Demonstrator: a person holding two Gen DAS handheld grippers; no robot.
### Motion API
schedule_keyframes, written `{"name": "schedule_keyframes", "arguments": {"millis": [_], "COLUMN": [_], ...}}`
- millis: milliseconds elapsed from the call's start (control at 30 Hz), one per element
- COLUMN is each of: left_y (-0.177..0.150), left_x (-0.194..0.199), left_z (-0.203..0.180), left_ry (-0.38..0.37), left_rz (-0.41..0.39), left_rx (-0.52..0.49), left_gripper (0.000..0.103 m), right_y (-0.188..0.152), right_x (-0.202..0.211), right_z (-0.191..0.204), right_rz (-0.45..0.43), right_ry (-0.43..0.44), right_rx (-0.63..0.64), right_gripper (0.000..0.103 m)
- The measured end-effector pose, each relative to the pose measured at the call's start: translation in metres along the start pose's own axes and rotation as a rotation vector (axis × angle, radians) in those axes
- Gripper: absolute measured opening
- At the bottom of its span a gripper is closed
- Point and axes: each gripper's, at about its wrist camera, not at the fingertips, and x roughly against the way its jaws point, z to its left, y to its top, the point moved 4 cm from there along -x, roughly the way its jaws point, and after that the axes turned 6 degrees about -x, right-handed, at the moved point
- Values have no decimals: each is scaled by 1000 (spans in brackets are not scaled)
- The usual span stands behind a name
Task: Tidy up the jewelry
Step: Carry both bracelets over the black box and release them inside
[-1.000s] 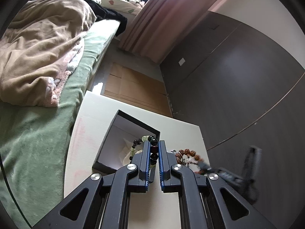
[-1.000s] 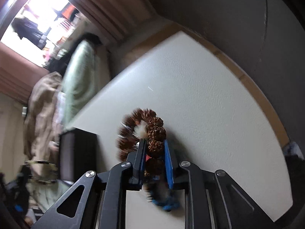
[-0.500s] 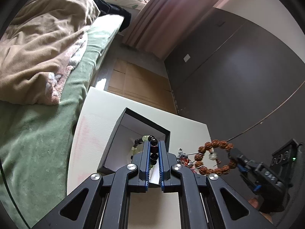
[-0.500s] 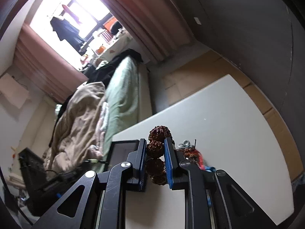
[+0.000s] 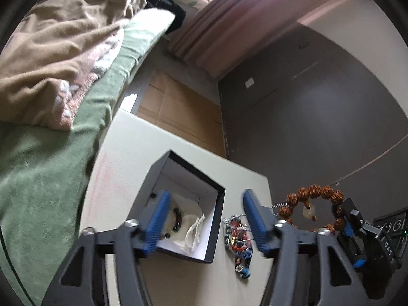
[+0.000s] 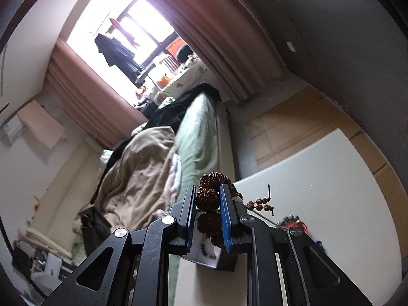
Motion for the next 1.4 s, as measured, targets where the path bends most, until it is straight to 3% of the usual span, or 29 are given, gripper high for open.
{"name": "schedule_keyframes", "arguments": {"millis": [267,900,1067,1400], "left_y": [8,16,18,27], "left_x": [16,44,54,75], "left_z": [4,0,3,18], "left_ry": [-21,-85,-100,-115], "left_rz": [-30,-84,-99,-143], "left_rx": [18,34,51,95], "left_gripper": [64,64,64,64], "right_y": [9,40,31,10], "right_x": [18,76,55,16], "right_z": [33,109,107,126], "right_rz": [-50,-169,-116,-36], "right_ry": [40,41,12,38], "right_rx": [67,183,160,186], "right_gripper": [19,19,19,20]}}
